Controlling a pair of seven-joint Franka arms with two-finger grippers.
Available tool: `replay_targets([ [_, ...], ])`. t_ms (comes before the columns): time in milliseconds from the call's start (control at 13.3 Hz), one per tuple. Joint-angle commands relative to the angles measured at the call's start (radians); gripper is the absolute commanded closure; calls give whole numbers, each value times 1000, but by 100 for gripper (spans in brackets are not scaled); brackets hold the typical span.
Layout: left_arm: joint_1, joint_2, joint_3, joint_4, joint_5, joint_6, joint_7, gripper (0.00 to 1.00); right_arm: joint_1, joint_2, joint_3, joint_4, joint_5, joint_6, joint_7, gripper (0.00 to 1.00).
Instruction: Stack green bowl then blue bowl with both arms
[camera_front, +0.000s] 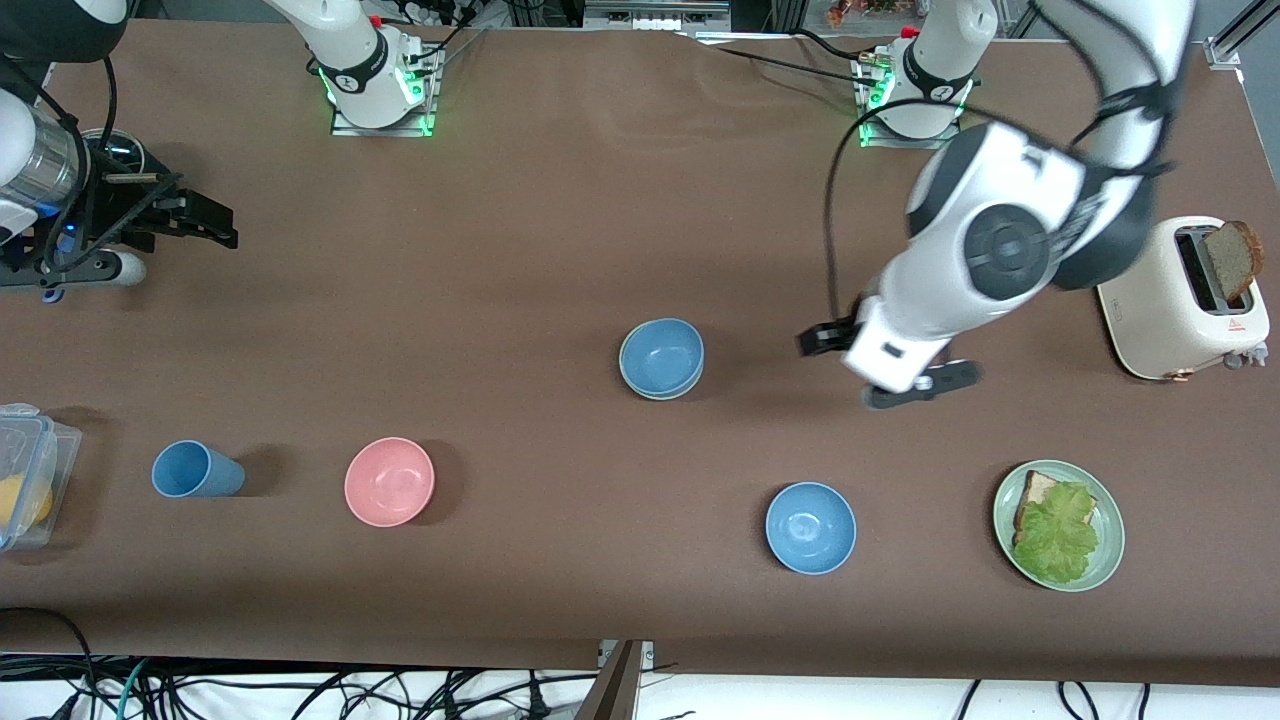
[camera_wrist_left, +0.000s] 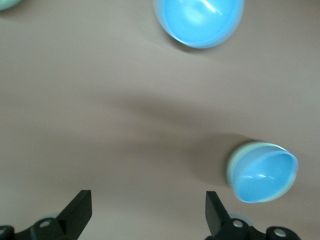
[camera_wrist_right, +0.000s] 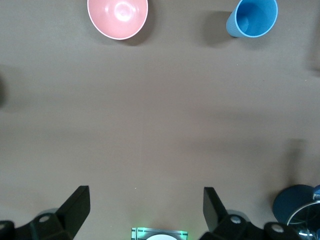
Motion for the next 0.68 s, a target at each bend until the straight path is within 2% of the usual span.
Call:
replay_targets([
  [0, 57, 19, -2, 82, 40, -107, 3, 0, -6, 5, 5, 21, -1, -15, -11, 0],
  [150, 89, -23, 1, 82, 38, -138, 127, 0, -6, 5, 5, 21, -1, -15, -11, 0],
  [376, 180, -66, -13, 84, 20, -190, 202, 0, -5, 5, 7, 21, 1, -14, -8, 0],
  [526, 201, -124, 7, 41, -2, -187, 323, 0, -3, 5, 7, 21, 1, -15, -8, 0],
  [601, 201, -176, 52, -22, -5, -158, 396, 0, -2, 5, 8, 21, 1, -15, -7, 0],
])
